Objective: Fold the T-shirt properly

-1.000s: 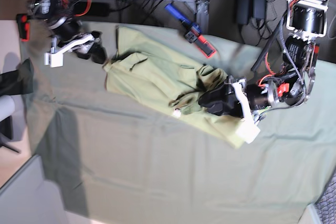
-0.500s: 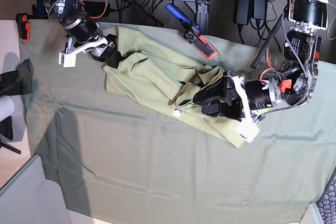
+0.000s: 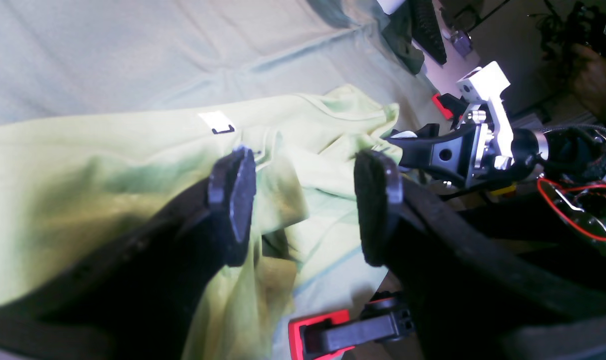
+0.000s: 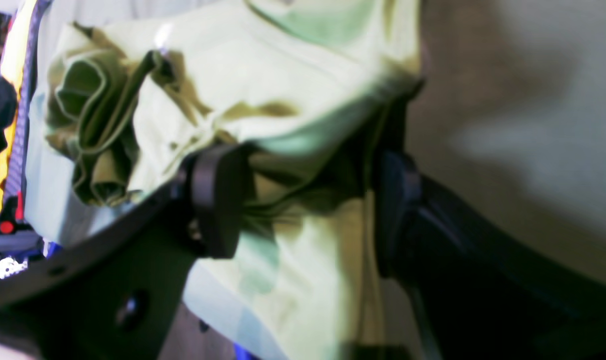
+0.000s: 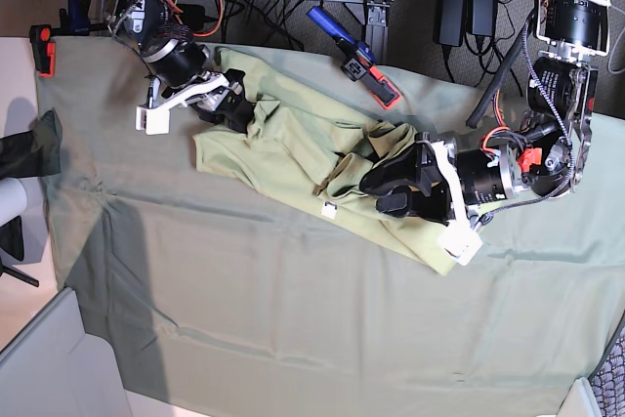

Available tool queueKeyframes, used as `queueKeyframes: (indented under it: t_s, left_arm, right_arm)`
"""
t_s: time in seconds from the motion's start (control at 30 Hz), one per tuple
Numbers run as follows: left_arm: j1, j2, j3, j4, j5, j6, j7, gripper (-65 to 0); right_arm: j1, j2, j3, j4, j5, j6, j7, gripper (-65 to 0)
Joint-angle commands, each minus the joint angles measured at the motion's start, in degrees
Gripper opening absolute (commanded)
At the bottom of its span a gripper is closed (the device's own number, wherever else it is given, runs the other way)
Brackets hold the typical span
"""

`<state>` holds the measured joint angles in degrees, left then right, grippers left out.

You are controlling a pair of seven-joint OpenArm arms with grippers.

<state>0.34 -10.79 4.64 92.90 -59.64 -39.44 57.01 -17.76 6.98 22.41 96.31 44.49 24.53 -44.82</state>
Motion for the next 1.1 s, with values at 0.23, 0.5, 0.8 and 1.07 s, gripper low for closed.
queueKeyframes:
  t_s: [0.23, 0.5, 0.8, 1.07]
  left_arm:
    - [-0.79, -0.57, -0.11, 1.11, 0.57, -0.56, -1.55, -30.0]
    - [-0.83, -1.49, -5.11, 1.11, 0.74, -0.56, -2.34, -30.0]
    - [-0.13, -7.04, -13.51, 1.11, 0.63, -0.56, -2.34, -30.0]
    - [0.79, -10.14, -15.5, 1.11, -1.2, -0.56, -2.36, -30.0]
  right_arm:
    - [0.09, 0.46, -0.35, 0.79, -1.14, 2.73, 3.15, -59.2]
    - [0.11, 2.14, 1.49, 0.79, -12.83, 2.69, 9.53, -65.0]
    - [0.09, 11.61, 16.87, 0.79, -7.34, 2.69, 8.28, -65.0]
    - [0.11, 15.72, 25.2, 1.29, 6.97, 2.73, 2.05, -65.0]
